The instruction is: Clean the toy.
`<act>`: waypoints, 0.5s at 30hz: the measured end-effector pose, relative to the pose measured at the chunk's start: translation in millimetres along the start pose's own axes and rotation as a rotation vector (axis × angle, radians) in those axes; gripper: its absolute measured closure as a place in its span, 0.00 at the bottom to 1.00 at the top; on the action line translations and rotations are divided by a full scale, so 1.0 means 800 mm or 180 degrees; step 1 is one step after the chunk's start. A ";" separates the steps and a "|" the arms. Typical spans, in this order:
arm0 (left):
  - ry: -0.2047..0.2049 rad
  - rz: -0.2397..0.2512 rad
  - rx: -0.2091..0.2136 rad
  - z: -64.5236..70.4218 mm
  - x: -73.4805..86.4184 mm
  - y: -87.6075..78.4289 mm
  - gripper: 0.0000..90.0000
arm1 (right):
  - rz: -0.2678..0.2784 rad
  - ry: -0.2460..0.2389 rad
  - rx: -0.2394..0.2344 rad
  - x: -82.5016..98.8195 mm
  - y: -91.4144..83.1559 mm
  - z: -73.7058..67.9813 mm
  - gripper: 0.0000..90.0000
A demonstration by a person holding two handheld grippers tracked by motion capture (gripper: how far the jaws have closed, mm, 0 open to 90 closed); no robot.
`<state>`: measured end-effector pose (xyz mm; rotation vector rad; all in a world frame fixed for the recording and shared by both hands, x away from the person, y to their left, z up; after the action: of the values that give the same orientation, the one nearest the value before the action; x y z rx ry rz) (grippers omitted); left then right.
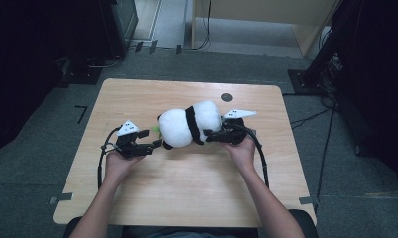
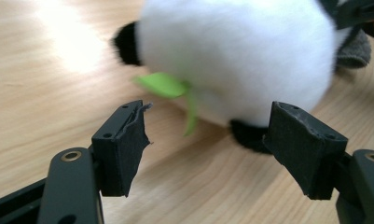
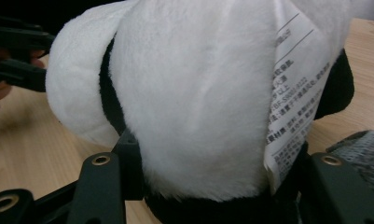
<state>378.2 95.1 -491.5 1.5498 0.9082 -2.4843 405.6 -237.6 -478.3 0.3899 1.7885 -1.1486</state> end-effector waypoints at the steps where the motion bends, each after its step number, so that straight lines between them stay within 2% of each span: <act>1: 0.0002 0.0036 0.0011 -0.001 -0.001 -0.002 0.31 | -0.0006 -0.0010 -0.0062 -0.001 -0.003 0.002 0.50; 2: 0.0011 0.0047 0.0024 -0.001 -0.002 -0.003 0.32 | -0.0038 -0.0044 -0.0155 -0.001 -0.005 0.003 0.50; 3: 0.0051 0.0084 0.0020 -0.001 -0.003 -0.005 0.32 | -0.0098 -0.0148 -0.0277 -0.003 -0.011 0.003 0.50; 4: 0.0078 0.0172 0.0086 0.001 -0.006 -0.011 0.33 | -0.0088 -0.0217 -0.0291 -0.004 -0.015 0.002 0.50; 5: 0.0078 0.0172 0.0086 0.001 -0.006 -0.011 0.33 | -0.0088 -0.0217 -0.0291 -0.004 -0.015 0.002 0.50; 7: 0.0095 0.0264 0.0231 0.004 -0.008 -0.014 0.34 | -0.0025 -0.0404 -0.0352 -0.006 -0.020 -0.001 0.50; 8: 0.0099 0.0264 0.0389 0.006 -0.007 -0.013 0.33 | -0.0002 -0.0455 -0.0522 -0.007 -0.021 -0.007 0.50; 11: 0.0141 0.0210 0.0419 0.005 -0.005 -0.012 0.32 | 0.0029 -0.0520 -0.0580 -0.006 -0.020 -0.010 0.50; 13: 0.0129 0.0192 0.0514 0.006 -0.003 -0.009 0.29 | 0.0013 -0.0549 -0.0649 -0.004 -0.019 -0.010 0.50; 14: 0.0147 0.0191 0.0554 0.006 -0.002 -0.007 0.24 | 0.0030 -0.0571 -0.0734 -0.003 -0.019 -0.010 0.50; 15: 0.0182 0.0187 0.0612 0.007 -0.001 -0.006 0.24 | 0.0030 -0.0571 -0.0734 -0.003 -0.019 -0.010 0.50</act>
<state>372.6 95.9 -487.5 1.6848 0.6357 -2.5632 392.2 -238.5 -467.5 0.1537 1.7348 -0.9273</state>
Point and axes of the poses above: each handheld gripper's, and its own axes: y roughly forward along the jaws, x roughly out of its underside, z roughly to its right, the point moved 3 cm from there along y, roughly forward along the jaws, and after that the axes turned 15 degrees about x, right-handed, at the moved point
